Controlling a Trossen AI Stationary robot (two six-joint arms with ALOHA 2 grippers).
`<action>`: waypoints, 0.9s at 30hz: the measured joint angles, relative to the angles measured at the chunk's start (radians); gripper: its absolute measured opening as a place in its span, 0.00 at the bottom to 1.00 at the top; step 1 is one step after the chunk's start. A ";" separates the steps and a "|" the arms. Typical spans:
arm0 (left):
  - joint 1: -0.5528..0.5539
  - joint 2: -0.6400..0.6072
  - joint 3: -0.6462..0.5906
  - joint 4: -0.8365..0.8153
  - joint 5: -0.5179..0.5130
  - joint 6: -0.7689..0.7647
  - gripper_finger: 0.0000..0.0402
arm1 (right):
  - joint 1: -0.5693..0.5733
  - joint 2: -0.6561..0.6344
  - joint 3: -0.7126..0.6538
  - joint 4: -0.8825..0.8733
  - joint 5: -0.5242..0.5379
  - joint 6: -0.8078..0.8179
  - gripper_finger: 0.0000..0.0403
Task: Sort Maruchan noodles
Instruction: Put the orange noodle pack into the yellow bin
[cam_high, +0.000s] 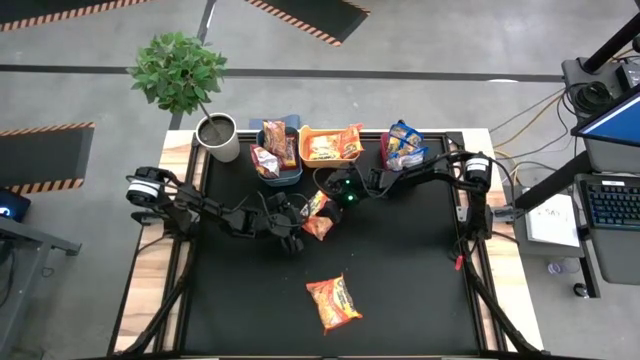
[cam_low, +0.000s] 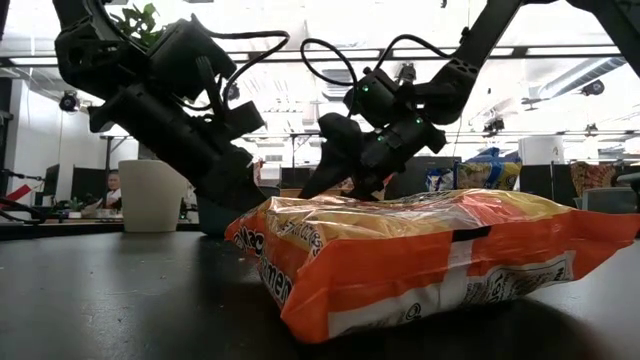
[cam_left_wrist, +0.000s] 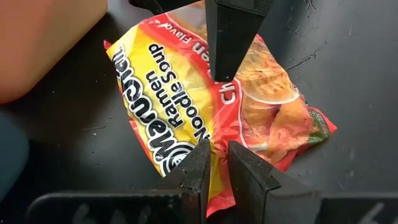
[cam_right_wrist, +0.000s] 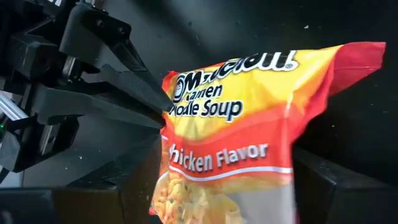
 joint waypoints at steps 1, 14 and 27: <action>0.000 0.000 0.000 0.001 0.000 0.000 0.09 | 0.000 0.000 0.000 0.000 0.000 0.001 0.64; -0.005 -0.003 0.000 0.010 0.005 0.002 0.09 | 0.001 0.000 0.000 0.001 -0.003 0.014 0.33; -0.046 -0.208 -0.004 -0.181 0.008 0.018 0.09 | 0.003 -0.001 0.000 0.001 -0.007 0.015 0.29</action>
